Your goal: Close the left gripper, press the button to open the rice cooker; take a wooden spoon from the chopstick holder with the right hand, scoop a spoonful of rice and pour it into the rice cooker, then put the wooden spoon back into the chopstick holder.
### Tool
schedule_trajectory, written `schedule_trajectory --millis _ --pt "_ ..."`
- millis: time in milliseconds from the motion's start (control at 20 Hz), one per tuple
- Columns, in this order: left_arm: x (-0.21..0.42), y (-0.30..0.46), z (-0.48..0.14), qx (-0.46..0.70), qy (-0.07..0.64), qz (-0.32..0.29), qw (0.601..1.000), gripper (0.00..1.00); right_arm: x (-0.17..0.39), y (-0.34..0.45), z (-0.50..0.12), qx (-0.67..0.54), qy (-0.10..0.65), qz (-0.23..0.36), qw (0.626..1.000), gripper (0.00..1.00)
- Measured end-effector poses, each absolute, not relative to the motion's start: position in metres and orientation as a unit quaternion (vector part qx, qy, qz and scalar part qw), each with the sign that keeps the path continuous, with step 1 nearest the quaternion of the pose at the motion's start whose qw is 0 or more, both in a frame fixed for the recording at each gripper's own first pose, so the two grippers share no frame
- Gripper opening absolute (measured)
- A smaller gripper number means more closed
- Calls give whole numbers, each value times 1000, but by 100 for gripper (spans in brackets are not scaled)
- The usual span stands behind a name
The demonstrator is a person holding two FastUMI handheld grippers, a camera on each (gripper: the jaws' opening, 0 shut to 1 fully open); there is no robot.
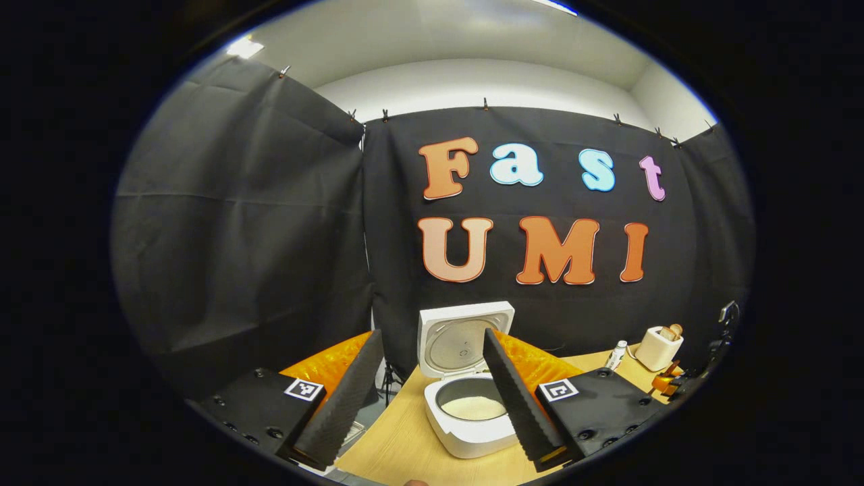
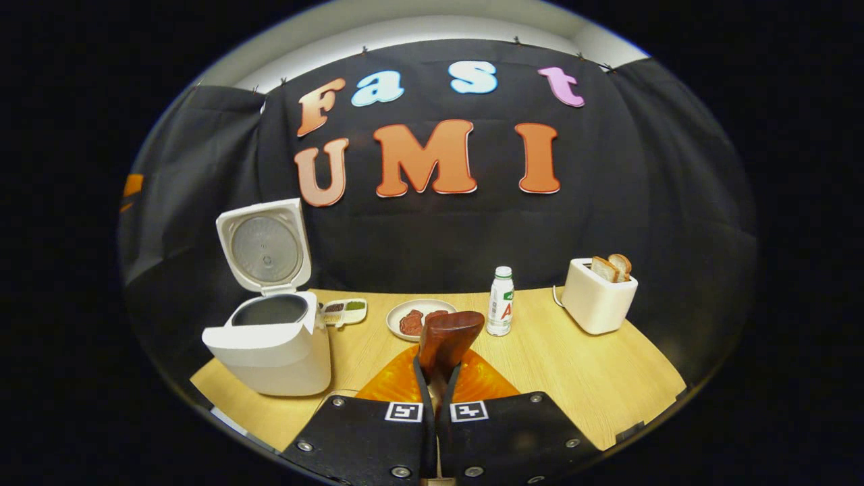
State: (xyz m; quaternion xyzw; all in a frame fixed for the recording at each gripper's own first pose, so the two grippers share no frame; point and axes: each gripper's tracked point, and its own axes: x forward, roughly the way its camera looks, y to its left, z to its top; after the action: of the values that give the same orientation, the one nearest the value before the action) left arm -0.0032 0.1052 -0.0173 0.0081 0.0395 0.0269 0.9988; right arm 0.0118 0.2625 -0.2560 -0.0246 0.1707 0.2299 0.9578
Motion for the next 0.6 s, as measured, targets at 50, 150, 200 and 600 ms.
schedule_trajectory --millis 50,150,200,600 --pt "-3 106 -19 11 42 26 999 100 12 270 -263 -43 170 237 955 1" --pt "-3 108 -24 17 48 26 998 100 11 282 -279 -82 171 252 949 1" --pt "-3 108 -28 19 52 26 998 100 11 288 -287 -99 171 259 946 1" --pt "0 114 -44 24 68 23 997 100 -2 315 -337 -218 153 302 915 1"
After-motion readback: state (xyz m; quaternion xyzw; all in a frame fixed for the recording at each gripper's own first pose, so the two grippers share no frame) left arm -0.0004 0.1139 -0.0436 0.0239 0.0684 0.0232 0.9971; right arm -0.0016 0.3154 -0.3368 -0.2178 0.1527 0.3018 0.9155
